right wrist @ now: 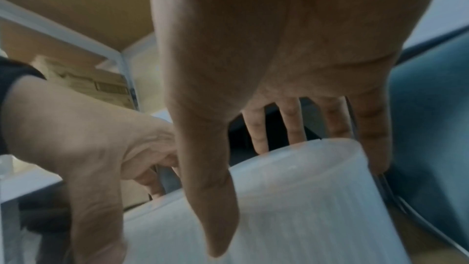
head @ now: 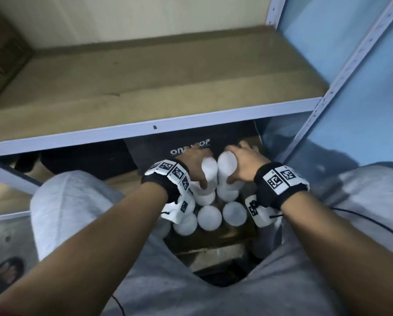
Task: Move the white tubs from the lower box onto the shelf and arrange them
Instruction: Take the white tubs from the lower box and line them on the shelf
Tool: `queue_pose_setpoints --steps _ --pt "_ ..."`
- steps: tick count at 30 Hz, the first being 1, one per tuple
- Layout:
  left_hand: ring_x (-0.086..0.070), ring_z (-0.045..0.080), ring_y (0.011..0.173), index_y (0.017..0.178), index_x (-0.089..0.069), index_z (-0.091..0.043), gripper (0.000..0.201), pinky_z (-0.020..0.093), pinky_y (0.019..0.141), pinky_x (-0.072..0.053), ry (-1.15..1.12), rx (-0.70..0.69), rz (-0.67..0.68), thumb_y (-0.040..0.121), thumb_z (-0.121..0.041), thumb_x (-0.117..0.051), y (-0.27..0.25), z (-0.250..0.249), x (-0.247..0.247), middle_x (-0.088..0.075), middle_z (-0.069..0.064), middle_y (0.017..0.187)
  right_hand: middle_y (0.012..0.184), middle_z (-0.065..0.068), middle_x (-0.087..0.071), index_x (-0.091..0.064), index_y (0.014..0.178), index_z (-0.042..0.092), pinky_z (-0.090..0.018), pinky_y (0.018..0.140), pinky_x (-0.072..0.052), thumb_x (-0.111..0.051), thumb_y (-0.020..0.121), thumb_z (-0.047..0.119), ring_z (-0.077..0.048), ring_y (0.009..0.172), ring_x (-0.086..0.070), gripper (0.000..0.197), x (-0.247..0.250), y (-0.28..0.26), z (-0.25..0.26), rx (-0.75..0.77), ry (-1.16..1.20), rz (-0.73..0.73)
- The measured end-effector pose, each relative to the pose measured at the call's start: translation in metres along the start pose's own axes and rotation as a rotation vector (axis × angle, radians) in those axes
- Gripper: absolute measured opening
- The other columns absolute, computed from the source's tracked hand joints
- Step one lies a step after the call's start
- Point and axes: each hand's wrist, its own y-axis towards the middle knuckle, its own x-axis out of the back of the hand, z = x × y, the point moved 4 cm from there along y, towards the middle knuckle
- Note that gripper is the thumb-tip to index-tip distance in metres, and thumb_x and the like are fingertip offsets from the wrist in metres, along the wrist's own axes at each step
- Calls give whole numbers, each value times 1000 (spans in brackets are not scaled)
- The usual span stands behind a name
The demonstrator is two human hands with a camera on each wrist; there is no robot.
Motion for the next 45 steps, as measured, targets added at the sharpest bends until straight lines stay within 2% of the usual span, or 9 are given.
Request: queue_pose_setpoints --steps 3,7,12,20,27,32,39,42,45 --pt "-43 31 118 133 -43 -31 95 49 92 -49 20 -27 -39 49 -33 -87 -17 -7 40 -43 4 124 132 -3 -35 -39 136 34 -47 95 -46 -85 59 36 -36 123 -36 89 35 -18 14 32 20 -73" --pt "-48 24 119 131 -48 -30 97 42 97 -48 -5 -70 -92 42 -39 -85 -40 -12 88 -49 2 128 131 0 -38 -43 134 35 -42 95 -45 -84 58 36 -33 121 -37 87 79 -42 32 95 21 -140" --pt "-55 14 106 126 -52 -38 88 32 90 -52 -87 -97 -108 46 -36 -87 -66 -7 137 -52 -12 118 124 3 -43 -52 128 35 -35 98 -42 -85 54 35 -30 117 -40 81 126 -62 51 176 33 -218" --pt "-52 10 107 126 -52 -36 80 26 88 -47 -173 -92 -294 54 -32 -86 -68 7 199 -55 -15 118 121 8 -46 -55 127 38 -39 99 -44 -85 53 38 -27 119 -46 80 171 -34 69 211 177 -373" --pt "-52 17 117 129 -54 -26 78 23 91 -44 -222 -39 -377 57 -27 -86 -38 21 209 -54 -4 131 142 4 -42 -58 126 38 -42 108 -38 -84 52 36 -27 133 -38 79 176 23 73 164 306 -357" --pt "-47 19 123 128 -51 -34 75 34 97 -47 -249 38 -414 60 -35 -82 -19 34 201 -47 -3 136 147 4 -37 -54 130 37 -45 116 -26 -79 64 41 -30 140 -31 71 168 45 69 127 306 -344" --pt "-41 15 128 134 -46 -33 75 24 92 -36 -200 7 -411 67 -34 -80 -21 33 200 -41 -6 144 153 7 -28 -46 135 40 -43 118 -11 -73 72 44 -31 144 -19 69 164 41 66 137 230 -342" --pt "-33 19 136 136 -43 -31 74 33 106 -32 -126 -9 -398 71 -38 -77 -30 28 199 -33 -4 150 157 9 -19 -43 138 41 -48 117 -10 -72 76 44 -32 144 -12 69 166 28 69 132 197 -341" --pt "-31 21 132 130 -48 -35 59 42 110 -30 -74 1 -484 76 -44 -70 -44 23 201 -40 -6 141 148 7 -32 -52 132 34 -48 114 -16 -69 80 40 -27 138 -21 55 171 13 73 165 142 -432"
